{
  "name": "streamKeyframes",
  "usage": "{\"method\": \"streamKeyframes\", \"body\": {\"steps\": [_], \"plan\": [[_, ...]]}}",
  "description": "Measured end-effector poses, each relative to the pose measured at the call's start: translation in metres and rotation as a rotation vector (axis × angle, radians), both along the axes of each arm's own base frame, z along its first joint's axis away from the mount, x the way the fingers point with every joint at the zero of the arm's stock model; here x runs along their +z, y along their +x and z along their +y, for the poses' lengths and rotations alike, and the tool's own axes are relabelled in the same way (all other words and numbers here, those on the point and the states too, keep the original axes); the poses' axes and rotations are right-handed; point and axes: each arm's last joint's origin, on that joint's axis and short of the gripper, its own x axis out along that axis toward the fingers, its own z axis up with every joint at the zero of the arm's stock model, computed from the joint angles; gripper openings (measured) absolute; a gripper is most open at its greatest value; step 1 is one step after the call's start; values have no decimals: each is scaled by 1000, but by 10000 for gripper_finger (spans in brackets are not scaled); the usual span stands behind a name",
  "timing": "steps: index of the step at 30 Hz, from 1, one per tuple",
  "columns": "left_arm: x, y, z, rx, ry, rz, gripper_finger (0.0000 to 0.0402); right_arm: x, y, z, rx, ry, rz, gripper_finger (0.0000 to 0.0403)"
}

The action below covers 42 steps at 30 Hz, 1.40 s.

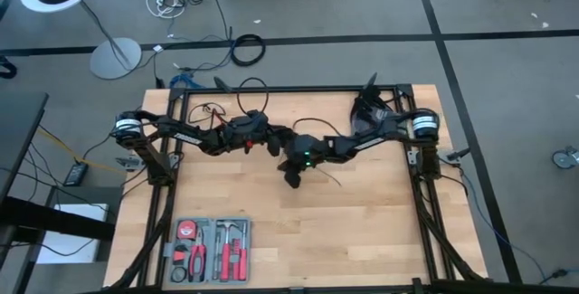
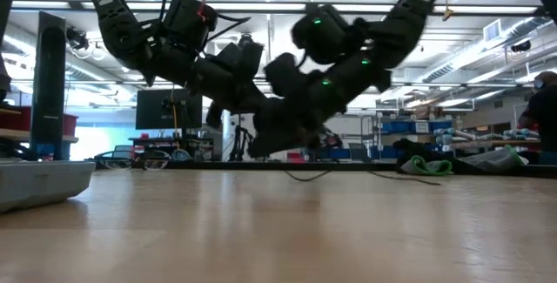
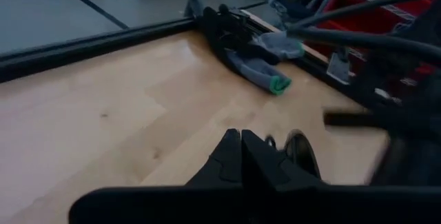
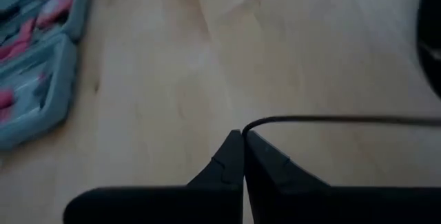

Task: Coil cords
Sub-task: Coil the black wire onto the black spool

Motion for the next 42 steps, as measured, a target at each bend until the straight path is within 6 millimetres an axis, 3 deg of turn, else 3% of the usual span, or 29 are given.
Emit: {"method": "streamKeyframes", "body": {"steps": [6,10,16,29,42], "plan": [[-5,-2,1,12,0,72,1,11,20,-9,25,-86,15,0],[-10,-4,-2,-17,-21,130,1,27,18,-14,7,-148,-19,0],[-18,-6,-2,-17,-2,201,1,35,18,-26,-22,-160,-68,5],[-22,-8,-3,-37,-23,246,1,36,13,-38,-32,-168,-53,12],[-24,-9,-4,-56,-33,274,1,41,6,-51,-11,-122,-33,60]]}}
